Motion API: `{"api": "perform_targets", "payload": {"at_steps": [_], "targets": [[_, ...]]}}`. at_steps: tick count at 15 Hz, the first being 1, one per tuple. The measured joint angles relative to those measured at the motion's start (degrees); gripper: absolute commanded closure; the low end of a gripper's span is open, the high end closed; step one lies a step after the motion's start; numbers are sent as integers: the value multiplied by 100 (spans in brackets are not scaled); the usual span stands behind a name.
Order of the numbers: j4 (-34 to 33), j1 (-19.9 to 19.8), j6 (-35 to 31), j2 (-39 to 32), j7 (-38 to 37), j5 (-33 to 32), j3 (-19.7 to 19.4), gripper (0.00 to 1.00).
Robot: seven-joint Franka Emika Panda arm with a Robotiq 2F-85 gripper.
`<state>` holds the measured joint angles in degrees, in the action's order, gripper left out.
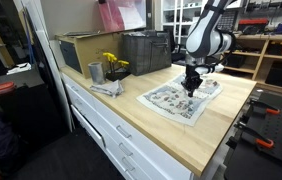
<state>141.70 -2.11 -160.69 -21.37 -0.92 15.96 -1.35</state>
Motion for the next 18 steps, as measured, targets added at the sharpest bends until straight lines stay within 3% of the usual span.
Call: {"api": "perform_targets", "payload": {"at_steps": [8, 14, 18], "targets": [[173, -73, 9, -250, 498, -15, 546, 100], [171, -118, 8, -320, 614, -267, 595, 100], [183, -530, 216, -305, 1074, -240, 813, 100]]}}
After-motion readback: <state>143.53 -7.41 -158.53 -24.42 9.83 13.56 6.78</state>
